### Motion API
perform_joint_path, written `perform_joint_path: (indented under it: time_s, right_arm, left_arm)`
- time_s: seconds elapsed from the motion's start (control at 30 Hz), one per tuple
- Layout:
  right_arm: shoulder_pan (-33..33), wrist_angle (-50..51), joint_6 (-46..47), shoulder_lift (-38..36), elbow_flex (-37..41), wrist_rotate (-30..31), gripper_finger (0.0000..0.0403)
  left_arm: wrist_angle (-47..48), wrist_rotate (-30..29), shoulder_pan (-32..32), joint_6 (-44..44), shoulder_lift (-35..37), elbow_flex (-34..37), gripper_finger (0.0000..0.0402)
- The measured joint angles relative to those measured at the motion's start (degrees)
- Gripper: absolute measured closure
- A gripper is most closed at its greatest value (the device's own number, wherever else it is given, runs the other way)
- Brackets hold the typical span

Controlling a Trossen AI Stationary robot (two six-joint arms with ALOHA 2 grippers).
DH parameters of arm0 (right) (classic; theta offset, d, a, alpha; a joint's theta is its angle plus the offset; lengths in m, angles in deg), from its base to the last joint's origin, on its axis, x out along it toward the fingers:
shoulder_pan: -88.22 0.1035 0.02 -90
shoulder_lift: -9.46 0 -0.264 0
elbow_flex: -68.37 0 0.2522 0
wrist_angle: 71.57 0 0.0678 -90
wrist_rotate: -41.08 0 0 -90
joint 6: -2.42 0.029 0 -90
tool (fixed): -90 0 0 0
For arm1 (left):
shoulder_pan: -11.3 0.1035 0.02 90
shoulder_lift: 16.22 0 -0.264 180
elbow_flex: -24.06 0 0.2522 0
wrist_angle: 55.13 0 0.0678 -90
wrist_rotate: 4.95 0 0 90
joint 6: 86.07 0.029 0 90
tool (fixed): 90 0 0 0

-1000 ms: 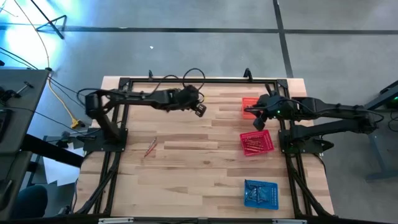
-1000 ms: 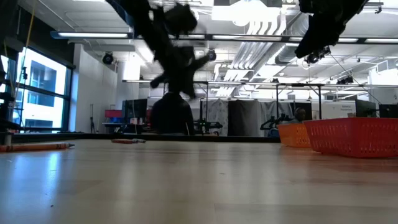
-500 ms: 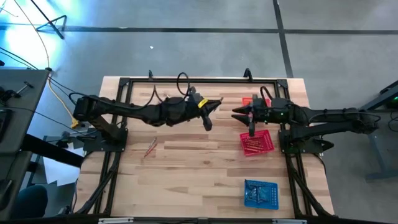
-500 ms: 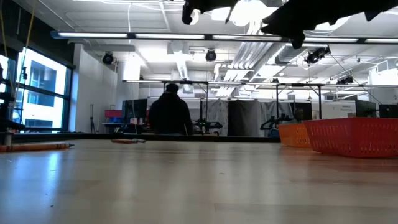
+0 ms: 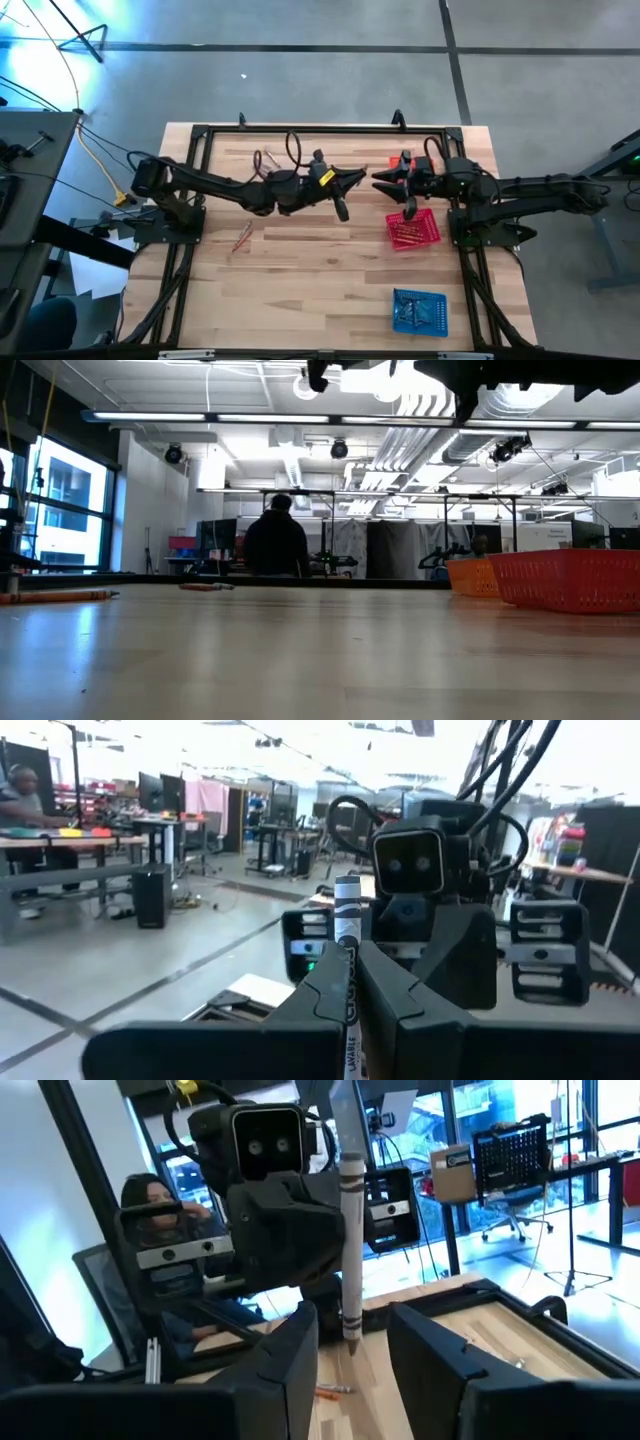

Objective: Sort crayons
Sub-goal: Put the gray crayon into the orange bin

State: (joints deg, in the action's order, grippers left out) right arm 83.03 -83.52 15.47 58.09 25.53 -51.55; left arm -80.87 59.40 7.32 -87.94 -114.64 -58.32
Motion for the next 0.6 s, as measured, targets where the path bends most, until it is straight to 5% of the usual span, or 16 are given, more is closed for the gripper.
perform_joint_path:
  time_s: [0.6]
  right_arm:
    - [0.0,-8.27,2.14,5.19,-0.02,0.02,0.0285]
  left_arm:
    - [-7.27,3.15,0.06,-1.43,-2.29,0.0,0.0401]
